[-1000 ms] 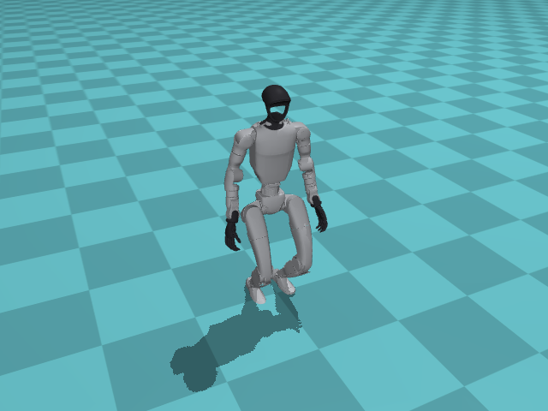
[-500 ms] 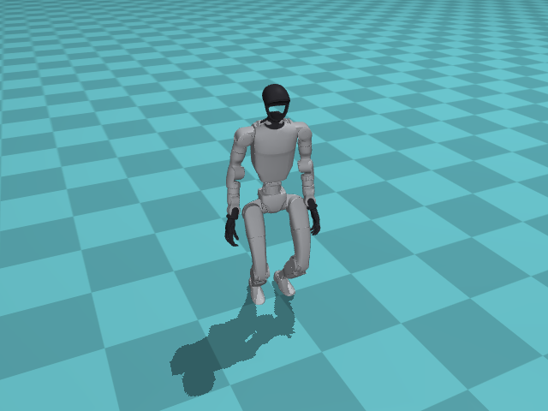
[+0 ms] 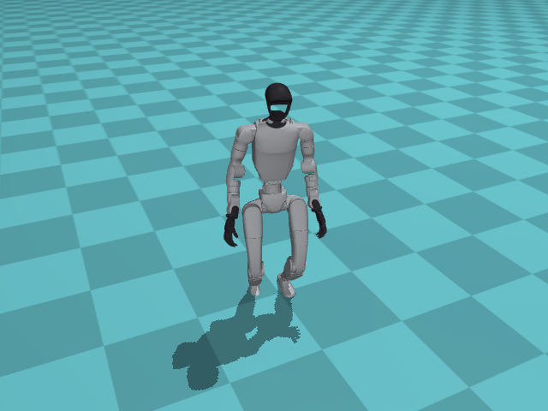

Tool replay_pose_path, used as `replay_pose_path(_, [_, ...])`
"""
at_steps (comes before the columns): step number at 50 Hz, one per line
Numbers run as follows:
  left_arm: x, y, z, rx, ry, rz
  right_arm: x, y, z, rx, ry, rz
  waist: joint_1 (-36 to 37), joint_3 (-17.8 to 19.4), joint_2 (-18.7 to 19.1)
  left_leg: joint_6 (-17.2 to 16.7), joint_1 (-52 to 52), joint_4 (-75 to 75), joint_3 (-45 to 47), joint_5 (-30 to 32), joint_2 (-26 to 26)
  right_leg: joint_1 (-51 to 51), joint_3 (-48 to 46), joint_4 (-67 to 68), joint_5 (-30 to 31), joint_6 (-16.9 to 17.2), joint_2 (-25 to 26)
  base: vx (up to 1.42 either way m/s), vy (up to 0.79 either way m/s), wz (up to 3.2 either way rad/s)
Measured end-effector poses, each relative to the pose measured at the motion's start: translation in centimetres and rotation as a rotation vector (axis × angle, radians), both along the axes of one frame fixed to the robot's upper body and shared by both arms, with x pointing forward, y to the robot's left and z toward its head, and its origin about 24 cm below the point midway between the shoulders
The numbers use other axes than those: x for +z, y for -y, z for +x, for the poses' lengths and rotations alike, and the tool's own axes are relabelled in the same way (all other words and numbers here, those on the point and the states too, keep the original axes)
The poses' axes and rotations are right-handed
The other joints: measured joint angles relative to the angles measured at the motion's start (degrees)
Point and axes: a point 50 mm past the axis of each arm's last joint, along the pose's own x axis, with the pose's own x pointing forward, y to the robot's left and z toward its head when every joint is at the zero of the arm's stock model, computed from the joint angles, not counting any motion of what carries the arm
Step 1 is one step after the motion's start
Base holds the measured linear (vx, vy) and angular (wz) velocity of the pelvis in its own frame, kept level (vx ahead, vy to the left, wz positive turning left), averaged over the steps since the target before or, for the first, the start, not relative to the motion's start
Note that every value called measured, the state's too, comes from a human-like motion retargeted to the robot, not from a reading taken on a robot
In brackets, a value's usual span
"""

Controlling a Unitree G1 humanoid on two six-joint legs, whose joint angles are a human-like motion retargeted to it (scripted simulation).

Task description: Run

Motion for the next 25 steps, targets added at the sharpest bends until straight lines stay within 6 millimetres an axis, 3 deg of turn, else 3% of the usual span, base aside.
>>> replay_pose_path(8, [-0.9, 0.3, -1.9, 0.001, -0.067, -0.027, 1.0, 0.0, 1.4, 0.039, 0.067, 0.003, -0.5, 0.4, -2.0, 1.4, 0.4, -2.3, -0.2, 0.1, -4.2, -1.0, 2.0, 5.9, -0.8, 1.5, -2.6, 0.05, 0.03, -0.25])
replay_pose_path(12, [-0.7, 0.4, -1.4, 0.007, -0.053, -0.017, 0.7, -0.4, 1.0, 0.032, 0.059, 0.022, -2.4, 1.0, -4.5, 2.7, 2.7, -5.3, -0.1, 0.4, -8.7, -4.8, 3.0, 17.3, 4.7, 3.3, -7.6, 0.02, 0.03, -0.07])
replay_pose_path(17, [0.6, 0.3, 1.1, -0.01, 0.029, 0.025, -0.5, -0.4, -1.2, 0.001, -0.028, 0.029, -5.5, 1.3, -6.8, 3.6, 6.4, -10.5, -0.8, 1.2, -12.7, -12.6, 4.8, 31.2, 12.2, 4.4, -11.7, 0.0, 0.0, 0.0])
replay_pose_path(25, [4.5, 0.2, 6.7, -0.081, 0.262, 0.105, -2.4, 0.4, -6.7, -0.064, -0.199, 0.016, -8.0, 1.3, -6.0, 1.0, 13.5, -18.2, -2.7, 3.1, -11.4, -19.4, 3.8, 25.9, 11.1, 4.4, -8.8, 0.0, 0.0, 0.0])
